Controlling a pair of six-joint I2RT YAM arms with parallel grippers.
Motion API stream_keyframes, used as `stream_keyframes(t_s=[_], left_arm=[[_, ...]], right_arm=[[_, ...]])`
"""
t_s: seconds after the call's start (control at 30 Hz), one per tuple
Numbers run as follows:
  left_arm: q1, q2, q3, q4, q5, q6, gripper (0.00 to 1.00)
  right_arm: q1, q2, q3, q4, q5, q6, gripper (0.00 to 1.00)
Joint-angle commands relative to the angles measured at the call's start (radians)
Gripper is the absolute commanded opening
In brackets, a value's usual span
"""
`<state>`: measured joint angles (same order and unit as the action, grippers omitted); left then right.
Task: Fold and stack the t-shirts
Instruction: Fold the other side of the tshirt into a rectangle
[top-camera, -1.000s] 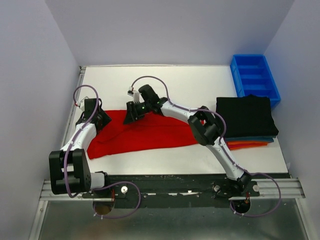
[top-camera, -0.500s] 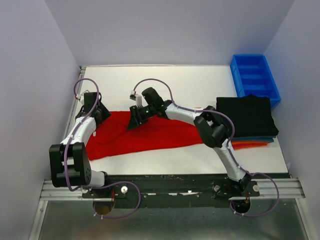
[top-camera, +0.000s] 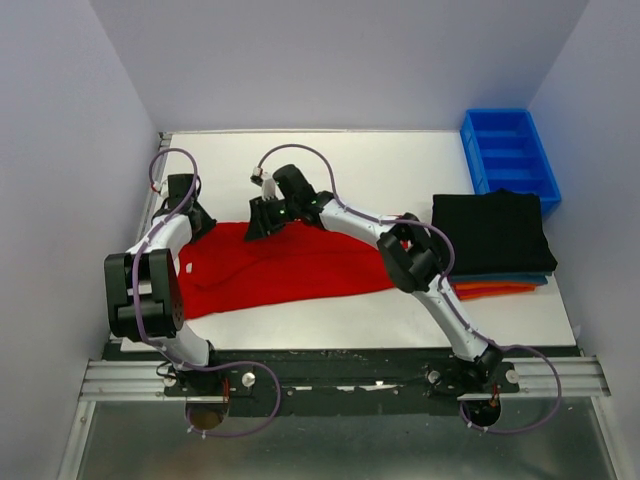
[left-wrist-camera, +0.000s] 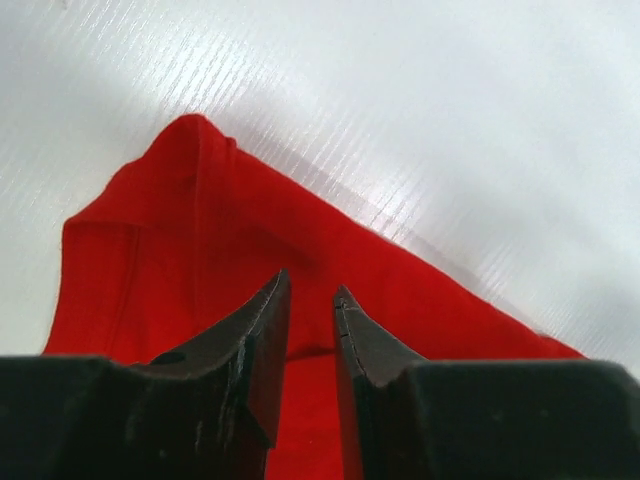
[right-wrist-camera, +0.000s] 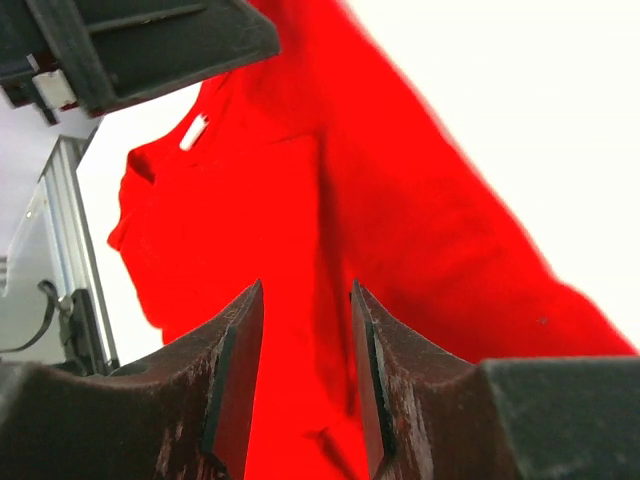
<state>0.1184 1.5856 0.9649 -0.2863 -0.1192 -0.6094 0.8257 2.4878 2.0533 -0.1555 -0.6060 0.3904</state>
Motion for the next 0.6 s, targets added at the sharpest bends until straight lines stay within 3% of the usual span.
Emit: stream_keyframes(t_s=[0.0, 0.13, 0.57], left_arm=[[0.015, 0.050, 0.043, -0.017, -0.002, 0.016, 0.34], [0.030, 0.083, 0.051, -0.027, -0.004, 0.017, 0.33], [0.052, 0.145, 0.046, -0.011, 0.006, 0.028, 0.33]], right_arm=[[0.009, 0.103, 0.125, -0.056, 0.046, 0.002, 0.48], [0.024, 0.143, 0.182, -0.061, 0.048, 0.021, 0.48], [0.062, 0.146, 0.142, -0.036, 0.066, 0.034, 0.45]])
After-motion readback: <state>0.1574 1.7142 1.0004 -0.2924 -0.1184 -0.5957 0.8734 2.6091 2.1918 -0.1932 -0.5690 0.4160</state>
